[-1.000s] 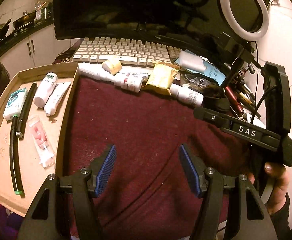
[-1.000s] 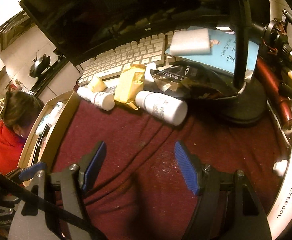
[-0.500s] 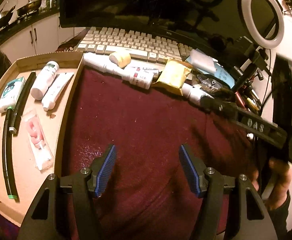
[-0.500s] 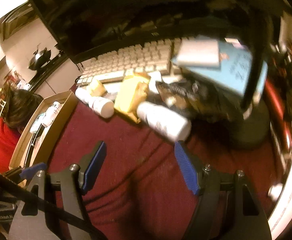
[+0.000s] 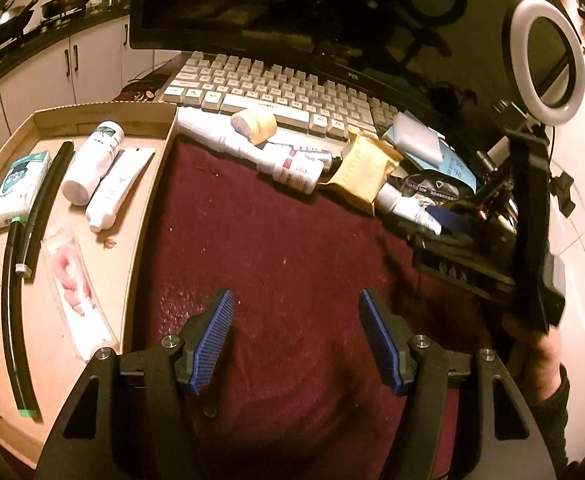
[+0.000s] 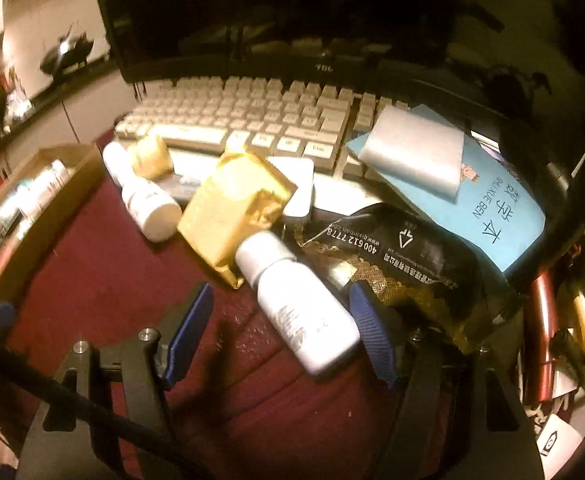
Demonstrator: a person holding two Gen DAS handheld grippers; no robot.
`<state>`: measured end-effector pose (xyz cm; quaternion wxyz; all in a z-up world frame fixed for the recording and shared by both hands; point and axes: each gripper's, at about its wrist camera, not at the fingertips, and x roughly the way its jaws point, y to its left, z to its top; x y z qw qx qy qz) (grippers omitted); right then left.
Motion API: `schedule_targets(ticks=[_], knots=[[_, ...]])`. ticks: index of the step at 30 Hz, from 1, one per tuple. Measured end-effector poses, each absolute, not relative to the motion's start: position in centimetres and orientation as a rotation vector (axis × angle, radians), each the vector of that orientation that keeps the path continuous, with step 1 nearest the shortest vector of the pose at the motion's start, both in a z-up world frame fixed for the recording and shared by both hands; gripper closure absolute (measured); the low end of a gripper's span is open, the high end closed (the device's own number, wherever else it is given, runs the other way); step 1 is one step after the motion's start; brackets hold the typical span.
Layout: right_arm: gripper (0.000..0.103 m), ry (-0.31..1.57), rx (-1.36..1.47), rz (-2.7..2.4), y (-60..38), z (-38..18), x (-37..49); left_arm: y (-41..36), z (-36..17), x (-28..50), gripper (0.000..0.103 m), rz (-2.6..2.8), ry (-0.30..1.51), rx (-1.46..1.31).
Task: Organize objects
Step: 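Grasp a small white bottle with the right gripper while the left gripper grasps the red-label pill bottle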
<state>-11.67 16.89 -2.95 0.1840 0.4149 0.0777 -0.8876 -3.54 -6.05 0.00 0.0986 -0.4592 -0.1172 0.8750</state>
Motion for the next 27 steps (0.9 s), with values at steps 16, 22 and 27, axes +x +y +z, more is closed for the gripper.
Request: schedule_targets(ticks=[16,22,27], knots=[[0.071,-0.034,1.276,-2.407,17.7,-4.1,-9.4,-6.8,-0.4,-10.3,0.044,2.515,-0.588,-1.477],[0.070,-0.041,1.259,-2.405,17.9,-4.0,-7.7,-6.5,-1.6,-14.9,0.044,2.498,-0.747,-1.597],[0.070,-0.073,1.256,-2.388,18.4,-4.0,-7.6,-6.2,-1.7,-17.9,0.044,2.566,-0.760,-1.667]])
